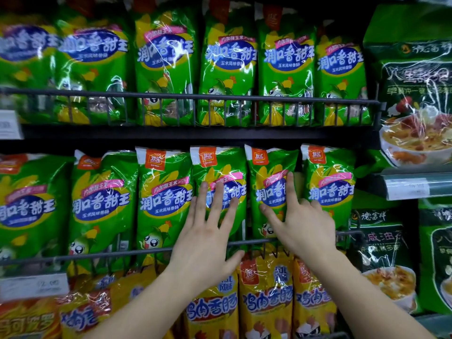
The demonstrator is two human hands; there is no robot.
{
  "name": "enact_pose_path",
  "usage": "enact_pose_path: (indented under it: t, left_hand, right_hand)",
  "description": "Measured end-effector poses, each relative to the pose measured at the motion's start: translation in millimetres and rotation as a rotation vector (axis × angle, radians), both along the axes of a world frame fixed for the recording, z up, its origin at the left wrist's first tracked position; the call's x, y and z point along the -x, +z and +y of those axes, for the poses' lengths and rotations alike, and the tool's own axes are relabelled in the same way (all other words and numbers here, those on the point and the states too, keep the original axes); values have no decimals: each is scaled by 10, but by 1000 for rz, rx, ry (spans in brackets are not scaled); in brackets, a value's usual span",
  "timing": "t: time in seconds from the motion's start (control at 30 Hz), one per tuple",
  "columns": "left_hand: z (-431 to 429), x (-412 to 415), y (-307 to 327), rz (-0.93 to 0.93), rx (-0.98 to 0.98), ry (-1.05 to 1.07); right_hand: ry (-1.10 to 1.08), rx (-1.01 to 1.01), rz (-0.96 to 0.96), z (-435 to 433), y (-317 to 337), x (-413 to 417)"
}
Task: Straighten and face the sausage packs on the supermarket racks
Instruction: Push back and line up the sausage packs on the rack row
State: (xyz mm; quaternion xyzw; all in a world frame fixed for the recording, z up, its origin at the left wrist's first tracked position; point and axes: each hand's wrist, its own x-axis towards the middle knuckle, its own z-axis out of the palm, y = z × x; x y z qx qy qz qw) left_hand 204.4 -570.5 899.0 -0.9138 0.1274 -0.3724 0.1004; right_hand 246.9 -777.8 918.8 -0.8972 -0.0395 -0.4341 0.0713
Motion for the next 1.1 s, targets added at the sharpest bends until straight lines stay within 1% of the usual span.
enact_pose_path:
  t: [0.2, 0.3, 0.47, 0.53, 0.67, 0.77, 0.83, 0.9, 1.0, 1.1]
  left_hand:
    - [-30, 42, 19, 33, 34, -5]
    - [-25, 59, 22, 50, 30, -2]
    - [-6, 112, 28, 68, 50, -15]
    - [40, 146, 12, 62, 48, -27]
    - [214, 257, -50, 30, 57, -32]
    - [418, 336, -74, -20, 63, -1]
    - [581, 367, -40, -45, 68, 40]
    - [756, 394, 42, -60, 74, 93]
    - [981, 395, 197, -71, 45, 170]
    - [1105, 317, 353, -66, -21, 200]
  right_hand:
    - [-46, 44, 22, 9, -34, 29]
    - [-50, 37, 46, 45, -94, 91]
    - [-142, 11, 18, 113, -195, 174]
    - [-136, -41, 45, 127, -225, 214]
    - [-33, -246, 36, 140, -280, 338]
    - [35, -318, -94, 178, -313, 400]
    - [119, -284, -204, 249, -335, 440]
    - [197, -234, -257, 369, -325, 493]
    - [304, -128, -251, 600, -265, 558]
    - [350, -13, -199, 824, -195, 543]
